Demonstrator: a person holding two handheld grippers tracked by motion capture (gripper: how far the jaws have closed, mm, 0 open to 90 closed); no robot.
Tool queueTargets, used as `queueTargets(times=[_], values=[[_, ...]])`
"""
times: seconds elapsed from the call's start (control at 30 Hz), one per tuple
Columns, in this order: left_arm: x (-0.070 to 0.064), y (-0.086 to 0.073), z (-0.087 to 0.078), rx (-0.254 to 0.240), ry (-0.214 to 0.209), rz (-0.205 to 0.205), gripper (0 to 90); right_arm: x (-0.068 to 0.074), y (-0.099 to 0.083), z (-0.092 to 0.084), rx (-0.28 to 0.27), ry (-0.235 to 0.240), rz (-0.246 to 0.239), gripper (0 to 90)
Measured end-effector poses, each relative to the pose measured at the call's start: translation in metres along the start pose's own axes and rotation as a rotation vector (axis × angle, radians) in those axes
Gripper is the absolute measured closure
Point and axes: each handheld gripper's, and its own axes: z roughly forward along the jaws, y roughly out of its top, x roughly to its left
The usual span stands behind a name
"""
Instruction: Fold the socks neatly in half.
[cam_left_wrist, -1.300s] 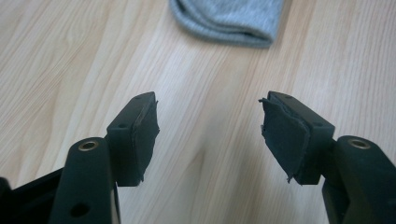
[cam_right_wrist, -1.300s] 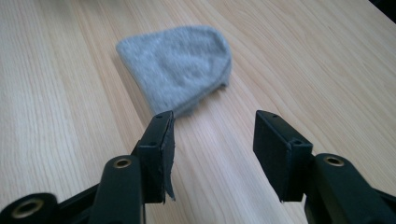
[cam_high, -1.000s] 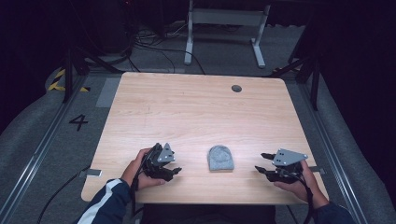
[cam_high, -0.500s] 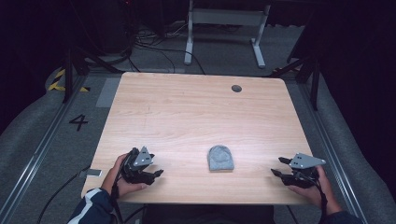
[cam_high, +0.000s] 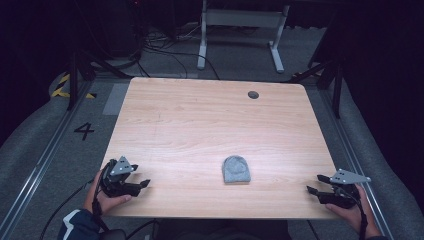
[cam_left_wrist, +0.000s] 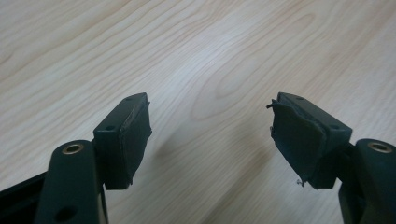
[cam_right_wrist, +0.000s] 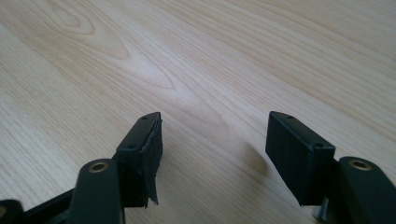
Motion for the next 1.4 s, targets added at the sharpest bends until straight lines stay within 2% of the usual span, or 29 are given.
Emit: queueTargets(times=[0.07, 0.1, 0.17, 0.2, 0.23, 0.3, 0.53, 0.6, 0.8, 0.9, 1.0, 1.27, 1.3, 1.4], values=[[0.005, -0.007, 0.001, 0.008, 0.007, -0.033, 27.4, -0.005, -0.006, -0.003, -0.009, -0.003, 0.037, 35.2], [0.007, -0.010, 0.001, 0.004, 0.017, -0.022, 27.4, -0.006, -0.008, -0.003, -0.014, -0.002, 0.052, 34.2], [0.008, -0.013, 0.000, -0.014, 0.011, -0.052, 26.4, -0.011, -0.013, -0.002, -0.040, 0.013, 0.087, 31.0], [0.007, -0.013, -0.001, -0.010, 0.023, -0.061, 26.4, -0.012, -0.014, -0.002, -0.045, 0.012, 0.101, 31.2], [0.007, -0.013, 0.000, -0.007, 0.038, -0.042, 26.1, -0.013, -0.014, -0.002, -0.046, 0.011, 0.102, 30.7], [0.005, -0.012, 0.001, -0.001, 0.042, -0.032, 23.7, -0.013, -0.014, -0.001, -0.047, 0.012, 0.100, 28.6], [0.003, -0.012, 0.002, 0.002, 0.051, -0.050, 20.9, -0.012, -0.012, 0.001, -0.046, -0.001, 0.108, 28.2], [0.003, -0.012, 0.002, 0.004, 0.053, -0.048, 20.6, -0.013, -0.009, 0.002, -0.031, 0.006, 0.108, 28.0], [0.003, -0.011, 0.002, 0.008, 0.053, -0.056, 20.1, -0.012, 0.000, 0.012, -0.032, 0.026, 0.084, 27.9], [0.003, -0.011, 0.002, 0.007, 0.053, -0.052, 19.9, -0.012, 0.000, 0.012, -0.033, 0.027, 0.085, 27.9], [0.003, -0.011, 0.003, 0.009, 0.066, -0.071, 17.4, -0.012, 0.000, 0.012, -0.033, 0.027, 0.085, 27.9], [0.004, -0.010, 0.004, 0.010, 0.074, -0.066, 14.7, -0.012, 0.000, 0.012, -0.032, 0.028, 0.084, 27.9], [0.004, -0.010, 0.004, 0.009, 0.069, -0.078, 14.6, -0.012, 0.000, 0.012, -0.032, 0.028, 0.084, 27.9], [0.004, -0.009, 0.005, 0.016, 0.072, -0.078, 14.0, -0.012, 0.000, 0.012, -0.032, 0.028, 0.086, 27.9]])
